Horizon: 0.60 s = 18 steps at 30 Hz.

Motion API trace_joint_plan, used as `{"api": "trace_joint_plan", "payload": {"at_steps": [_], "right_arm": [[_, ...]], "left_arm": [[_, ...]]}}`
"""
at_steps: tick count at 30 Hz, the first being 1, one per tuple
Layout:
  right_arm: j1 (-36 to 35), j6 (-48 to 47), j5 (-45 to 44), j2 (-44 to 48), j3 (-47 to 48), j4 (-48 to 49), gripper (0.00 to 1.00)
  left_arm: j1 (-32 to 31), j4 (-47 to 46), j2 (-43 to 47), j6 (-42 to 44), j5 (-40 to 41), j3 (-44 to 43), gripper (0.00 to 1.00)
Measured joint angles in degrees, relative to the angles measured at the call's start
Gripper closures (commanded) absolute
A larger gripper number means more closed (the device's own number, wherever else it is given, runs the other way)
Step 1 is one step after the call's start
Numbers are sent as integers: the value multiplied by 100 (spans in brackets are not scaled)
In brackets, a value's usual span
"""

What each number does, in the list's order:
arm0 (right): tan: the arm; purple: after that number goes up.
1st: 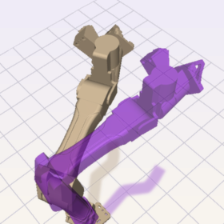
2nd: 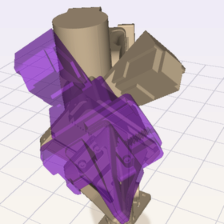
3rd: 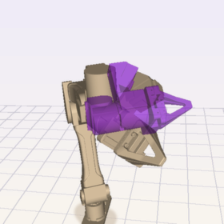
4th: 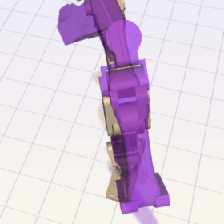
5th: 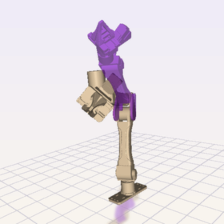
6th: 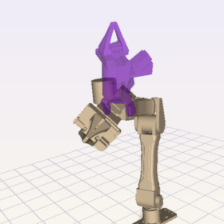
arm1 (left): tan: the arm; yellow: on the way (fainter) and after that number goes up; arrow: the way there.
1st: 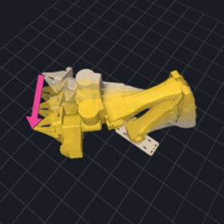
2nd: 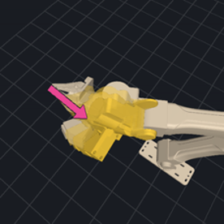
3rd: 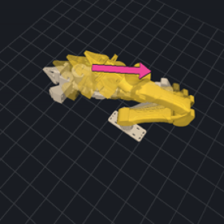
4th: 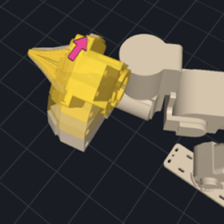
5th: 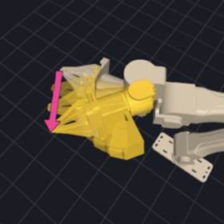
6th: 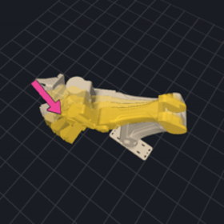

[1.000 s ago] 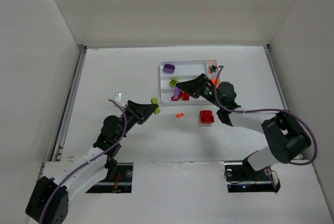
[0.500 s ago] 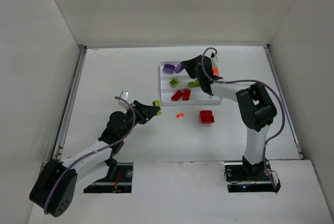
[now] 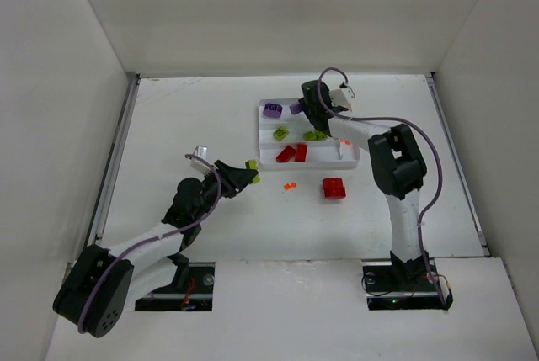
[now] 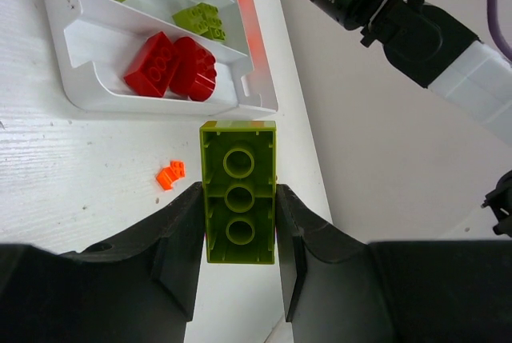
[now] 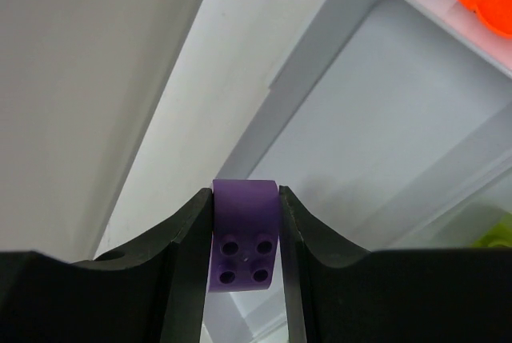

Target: Sort the legos into containers by color

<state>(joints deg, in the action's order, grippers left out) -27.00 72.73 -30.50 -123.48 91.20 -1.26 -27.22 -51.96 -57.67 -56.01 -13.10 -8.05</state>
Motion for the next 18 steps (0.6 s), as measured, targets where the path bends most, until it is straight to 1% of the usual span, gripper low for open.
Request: {"api": "trace_joint_plan", "payload": {"at_steps": [2,5,8,10,12,14,15,17,18], "right_arm": [[0,42,-22,-59,26,-136,51],[0,66,-35,-81,26,-297,41],[0,42,-31,-81,24,-308,36],[0,-9,-17,-57,-26,-275,36],[0,-109,42,92,-267,-153,38],[0,-297,142,455,-796,35,45],[0,-411,197,686,-1093,142,50],[0,-721,310,1296,-1803,424,66],[0,-901,352,1637,-2153,560,72]], "left_arm": [[2,-20,-2,0,0,2,84],[9,-48,-2,0,-2,4,84],[33,-74,-35,2,-17,4,84],[35,-81,-70,2,-15,4,84],[37,-98,-111,7,-15,4,84],[35,-114,-177,22,-15,4,84],[35,-118,-221,28,-13,4,85],[33,-96,-291,42,-9,0,85],[26,-76,-313,44,2,-9,85]]}}
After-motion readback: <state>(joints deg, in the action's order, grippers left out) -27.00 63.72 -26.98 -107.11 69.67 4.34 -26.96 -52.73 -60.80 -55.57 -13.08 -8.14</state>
